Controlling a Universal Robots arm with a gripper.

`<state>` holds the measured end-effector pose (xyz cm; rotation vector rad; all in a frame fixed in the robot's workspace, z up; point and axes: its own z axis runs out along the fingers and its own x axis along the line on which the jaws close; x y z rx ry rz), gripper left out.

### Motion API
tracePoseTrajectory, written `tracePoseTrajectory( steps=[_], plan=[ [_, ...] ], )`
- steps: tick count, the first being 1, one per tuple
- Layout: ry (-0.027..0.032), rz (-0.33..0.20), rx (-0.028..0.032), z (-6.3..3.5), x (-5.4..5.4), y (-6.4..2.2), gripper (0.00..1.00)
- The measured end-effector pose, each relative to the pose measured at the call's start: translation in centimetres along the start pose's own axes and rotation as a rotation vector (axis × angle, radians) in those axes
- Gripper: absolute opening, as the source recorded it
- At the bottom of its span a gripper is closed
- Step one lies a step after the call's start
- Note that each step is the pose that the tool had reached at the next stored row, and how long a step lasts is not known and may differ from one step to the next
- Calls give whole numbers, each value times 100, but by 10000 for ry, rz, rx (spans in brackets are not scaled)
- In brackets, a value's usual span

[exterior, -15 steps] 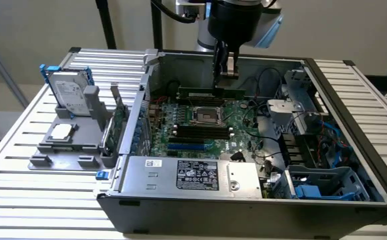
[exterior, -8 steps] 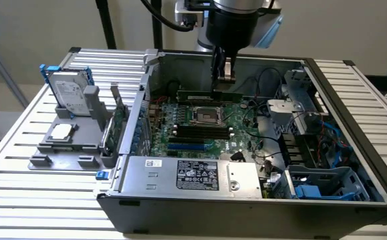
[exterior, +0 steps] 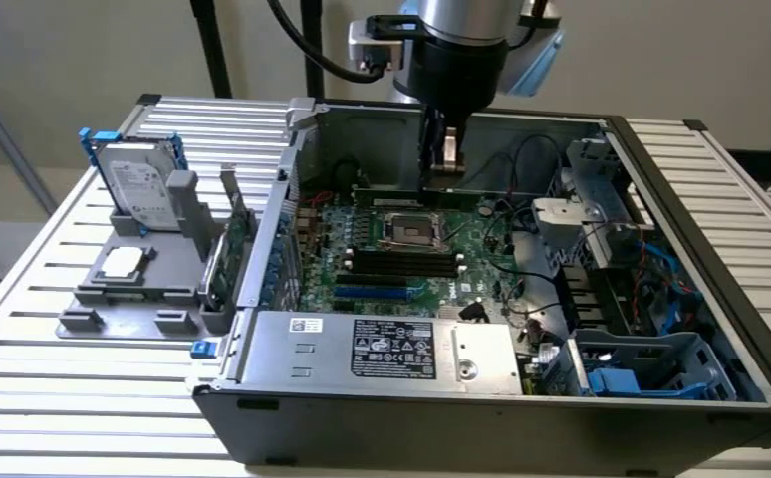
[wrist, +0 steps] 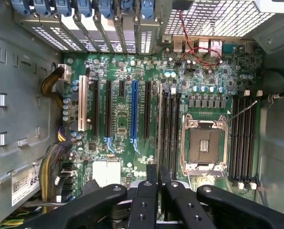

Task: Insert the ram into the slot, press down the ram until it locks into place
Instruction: 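Insert the ram into the slot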

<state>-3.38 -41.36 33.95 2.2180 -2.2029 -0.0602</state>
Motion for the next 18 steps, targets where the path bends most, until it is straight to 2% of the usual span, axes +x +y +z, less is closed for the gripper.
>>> tracePoseTrajectory(
  steps=[11, 18],
  plan=[
    [-2, 0, -5, 201, -14, -8, 13],
    [-1, 4, -68, 326, -12, -30, 13]
  ],
)
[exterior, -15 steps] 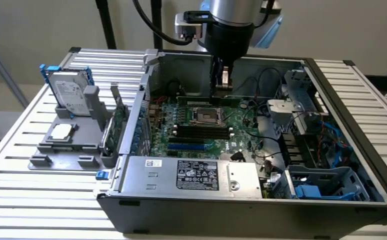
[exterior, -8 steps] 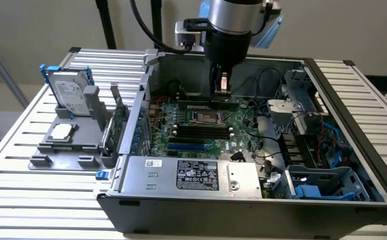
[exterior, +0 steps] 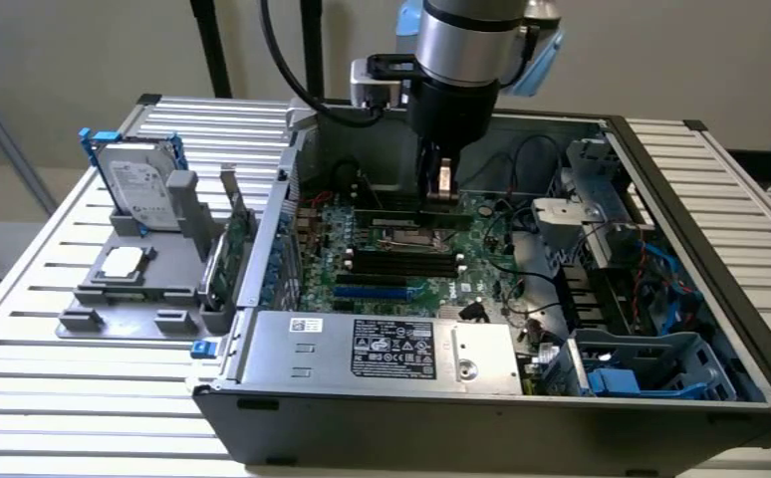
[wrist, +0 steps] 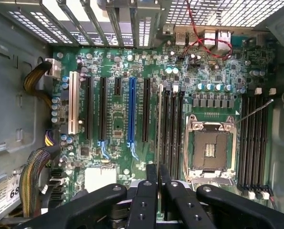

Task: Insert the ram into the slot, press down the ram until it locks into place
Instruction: 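Insert the ram into the slot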

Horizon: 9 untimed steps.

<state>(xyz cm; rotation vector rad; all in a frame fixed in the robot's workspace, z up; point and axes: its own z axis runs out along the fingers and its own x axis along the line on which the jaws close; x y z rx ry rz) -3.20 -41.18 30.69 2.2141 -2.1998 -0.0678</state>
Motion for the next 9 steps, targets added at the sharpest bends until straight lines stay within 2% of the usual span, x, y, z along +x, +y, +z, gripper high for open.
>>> tracePoseTrajectory(
  steps=[9],
  plan=[
    [-3, 31, -117, 161, 0, -63, 13]
  ],
)
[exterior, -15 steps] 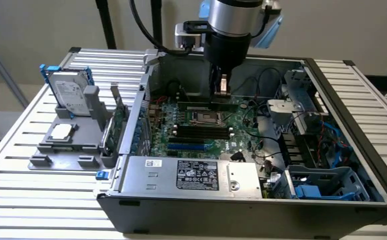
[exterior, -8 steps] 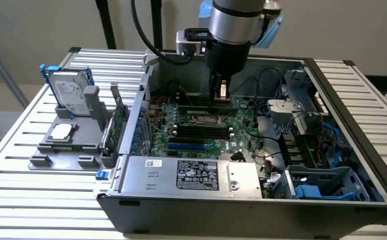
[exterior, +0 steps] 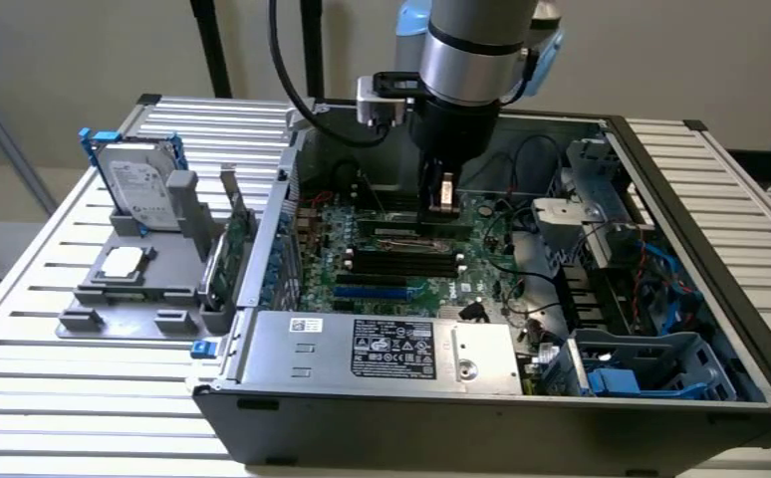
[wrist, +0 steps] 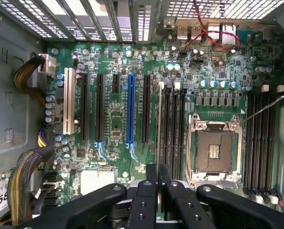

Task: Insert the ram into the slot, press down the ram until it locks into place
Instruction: 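Insert the ram into the slot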

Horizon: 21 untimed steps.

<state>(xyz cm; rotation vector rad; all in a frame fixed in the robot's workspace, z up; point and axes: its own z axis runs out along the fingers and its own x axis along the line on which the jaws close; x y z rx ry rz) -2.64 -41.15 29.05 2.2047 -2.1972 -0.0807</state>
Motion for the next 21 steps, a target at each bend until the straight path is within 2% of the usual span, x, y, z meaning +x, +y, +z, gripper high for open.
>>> tracePoseTrajectory(
  steps=[5, 11, 21],
  plan=[
    [0, 4, -20, 89, 1, -47, 13],
    [0, 7, -21, 198, 2, -56, 13],
    [-1, 11, -21, 385, -19, 23, 13]
  ],
)
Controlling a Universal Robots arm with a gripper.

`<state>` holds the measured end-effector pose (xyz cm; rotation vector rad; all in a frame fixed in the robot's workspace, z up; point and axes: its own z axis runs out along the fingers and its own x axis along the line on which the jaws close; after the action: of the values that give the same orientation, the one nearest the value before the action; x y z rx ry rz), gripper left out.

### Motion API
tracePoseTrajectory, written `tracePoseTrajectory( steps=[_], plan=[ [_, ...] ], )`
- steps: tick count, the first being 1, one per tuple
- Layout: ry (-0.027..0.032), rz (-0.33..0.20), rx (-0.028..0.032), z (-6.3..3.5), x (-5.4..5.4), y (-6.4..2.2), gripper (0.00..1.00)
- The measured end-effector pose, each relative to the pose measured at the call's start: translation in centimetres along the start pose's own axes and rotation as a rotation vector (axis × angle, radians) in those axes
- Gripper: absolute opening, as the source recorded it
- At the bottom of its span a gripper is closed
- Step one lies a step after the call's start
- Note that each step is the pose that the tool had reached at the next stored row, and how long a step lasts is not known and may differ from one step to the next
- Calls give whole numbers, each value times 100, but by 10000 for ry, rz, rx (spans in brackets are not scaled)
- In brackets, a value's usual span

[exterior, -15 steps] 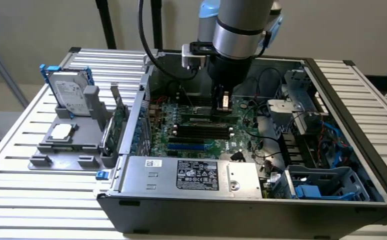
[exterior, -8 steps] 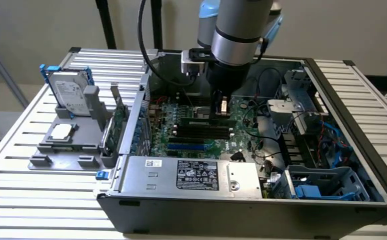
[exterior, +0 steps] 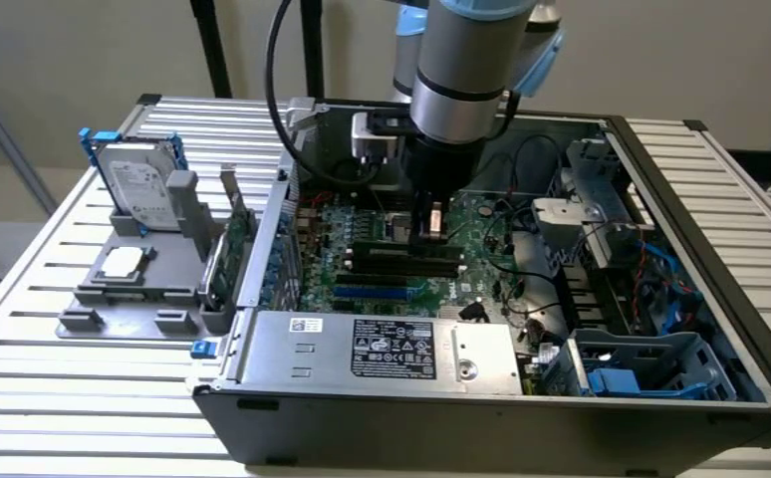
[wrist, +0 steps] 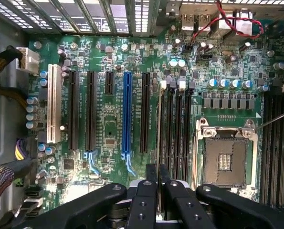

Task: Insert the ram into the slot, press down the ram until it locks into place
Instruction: 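Insert the ram into the slot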

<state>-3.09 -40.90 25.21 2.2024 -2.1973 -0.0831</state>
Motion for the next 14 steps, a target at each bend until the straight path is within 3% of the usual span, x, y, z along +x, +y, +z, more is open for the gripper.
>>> tracePoseTrajectory(
  steps=[3, 14],
  plan=[
    [4, -34, -1, 48, -19, -3, 13],
    [5, -55, -4, 75, -41, -9, 13]
  ],
)
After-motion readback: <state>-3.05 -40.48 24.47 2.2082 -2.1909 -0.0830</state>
